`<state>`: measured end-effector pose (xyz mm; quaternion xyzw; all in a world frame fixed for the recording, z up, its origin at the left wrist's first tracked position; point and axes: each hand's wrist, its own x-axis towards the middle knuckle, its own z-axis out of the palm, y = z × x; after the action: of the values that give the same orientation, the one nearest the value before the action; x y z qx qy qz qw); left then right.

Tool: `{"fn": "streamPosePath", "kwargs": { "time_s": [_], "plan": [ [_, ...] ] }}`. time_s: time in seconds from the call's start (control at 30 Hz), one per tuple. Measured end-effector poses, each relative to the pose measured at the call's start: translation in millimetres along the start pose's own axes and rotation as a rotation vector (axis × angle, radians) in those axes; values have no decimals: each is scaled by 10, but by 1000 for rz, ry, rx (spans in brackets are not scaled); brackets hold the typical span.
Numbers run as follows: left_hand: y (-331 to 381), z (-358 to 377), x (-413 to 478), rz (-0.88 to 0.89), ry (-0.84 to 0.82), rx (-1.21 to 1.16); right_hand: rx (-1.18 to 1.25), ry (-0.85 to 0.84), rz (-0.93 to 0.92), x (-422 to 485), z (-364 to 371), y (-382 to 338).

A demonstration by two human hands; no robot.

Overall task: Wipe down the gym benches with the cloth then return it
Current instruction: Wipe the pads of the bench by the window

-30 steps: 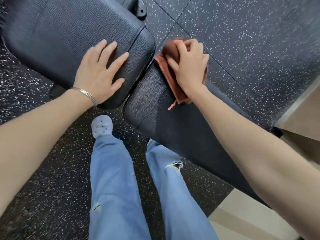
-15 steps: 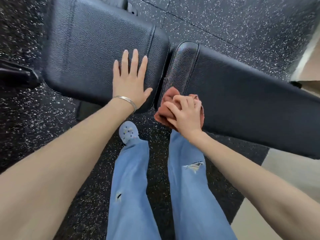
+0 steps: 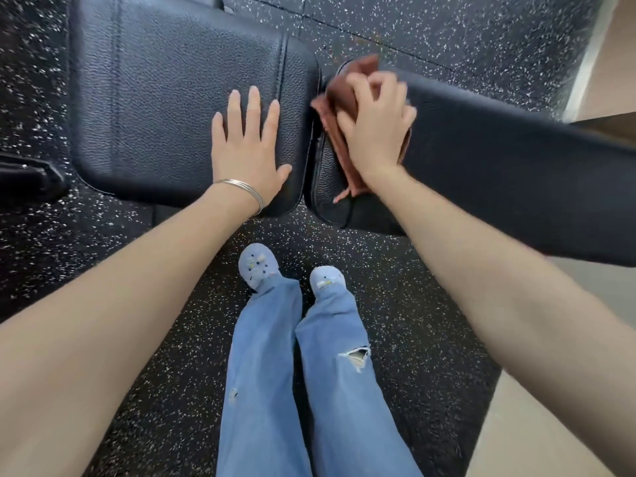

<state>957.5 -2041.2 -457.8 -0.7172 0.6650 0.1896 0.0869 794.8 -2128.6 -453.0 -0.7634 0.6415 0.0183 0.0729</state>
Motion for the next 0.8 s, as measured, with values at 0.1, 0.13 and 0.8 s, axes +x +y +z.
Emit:
{"fn": "streamPosePath", "kwargs": {
  "time_s": [0.1,0.13,0.8],
  "plan": [
    [41,-6,-5,-20,-10,-3,44,-99,-54,-797,8,68],
    [54,-7,-13,-27,-11,-7,52,-160,-83,-1050,26,105],
    [228,78,-230,-107,-14,-73,-27,-59,-3,209,-11,192]
  ]
}}
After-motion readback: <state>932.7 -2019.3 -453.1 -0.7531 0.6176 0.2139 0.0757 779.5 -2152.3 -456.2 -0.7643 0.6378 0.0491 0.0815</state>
